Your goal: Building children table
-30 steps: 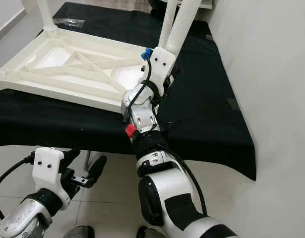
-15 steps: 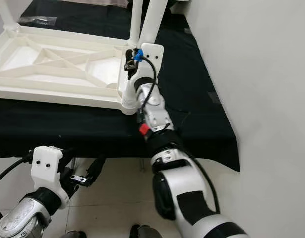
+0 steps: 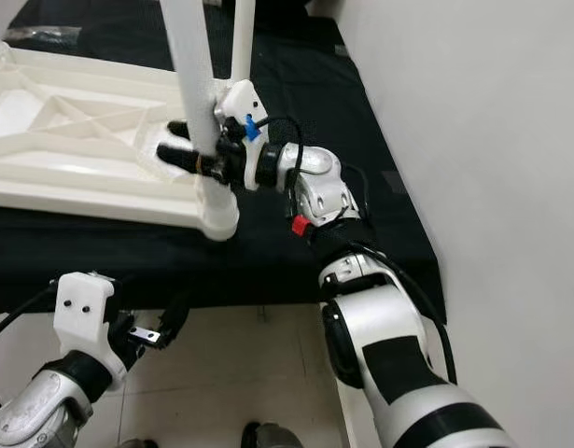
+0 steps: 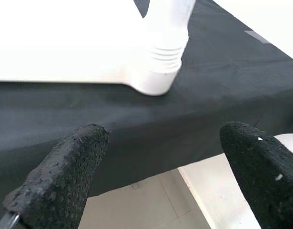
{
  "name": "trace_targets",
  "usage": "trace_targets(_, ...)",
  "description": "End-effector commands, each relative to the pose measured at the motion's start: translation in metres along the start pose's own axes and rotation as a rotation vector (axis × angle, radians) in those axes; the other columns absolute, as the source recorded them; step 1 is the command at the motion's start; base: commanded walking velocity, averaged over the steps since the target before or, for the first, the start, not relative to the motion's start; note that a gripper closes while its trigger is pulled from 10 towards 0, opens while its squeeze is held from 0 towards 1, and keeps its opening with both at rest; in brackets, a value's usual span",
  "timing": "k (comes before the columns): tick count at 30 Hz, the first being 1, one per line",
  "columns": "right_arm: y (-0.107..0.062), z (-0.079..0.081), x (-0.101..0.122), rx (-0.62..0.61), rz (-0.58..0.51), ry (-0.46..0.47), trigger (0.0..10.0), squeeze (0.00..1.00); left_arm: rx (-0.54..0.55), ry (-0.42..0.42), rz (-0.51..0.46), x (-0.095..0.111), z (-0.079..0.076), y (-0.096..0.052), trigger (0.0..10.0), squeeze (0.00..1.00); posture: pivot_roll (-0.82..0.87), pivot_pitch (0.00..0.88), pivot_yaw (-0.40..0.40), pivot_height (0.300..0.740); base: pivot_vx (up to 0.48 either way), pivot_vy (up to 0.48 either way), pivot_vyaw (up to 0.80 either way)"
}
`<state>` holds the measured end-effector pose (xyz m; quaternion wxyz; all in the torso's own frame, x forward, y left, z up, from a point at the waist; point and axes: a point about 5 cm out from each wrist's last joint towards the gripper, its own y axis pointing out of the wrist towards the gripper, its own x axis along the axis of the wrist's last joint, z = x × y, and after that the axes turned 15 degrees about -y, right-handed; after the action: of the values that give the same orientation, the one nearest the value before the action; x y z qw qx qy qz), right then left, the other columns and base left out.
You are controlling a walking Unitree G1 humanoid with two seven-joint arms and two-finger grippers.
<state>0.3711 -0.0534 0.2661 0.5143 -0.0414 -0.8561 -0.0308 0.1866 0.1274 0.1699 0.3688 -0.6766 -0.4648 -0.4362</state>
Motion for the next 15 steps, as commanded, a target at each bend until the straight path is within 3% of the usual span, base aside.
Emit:
trace_targets(1,0.0031,0.0388,-0.047,0.179,0.066,0.251,10.0,0.0,0.01,0.012,0.018,-0.0031,0.0021,-0.002,10.0,0.0,0.18,0.214,-0.149,0.74,0.0,0.0,0.0)
trace_targets(7,-0.0029,0.0414,-0.0422,0.268,-0.057,0.29,10.0,0.0,0.008,0.014,0.02,-0.0032,0.0024,-0.0021,10.0,0.0,0.18,0.219,-0.146,0.74,0.0,0.0,0.0)
trace_targets(15,-0.0023,0.0459,-0.044,0.309,-0.11,0.283,10.0,0.0,0.004,0.019,0.016,-0.0014,0.0008,-0.002,10.0,0.0,0.2,0.227,-0.149,0.74,0.0,0.0,0.0)
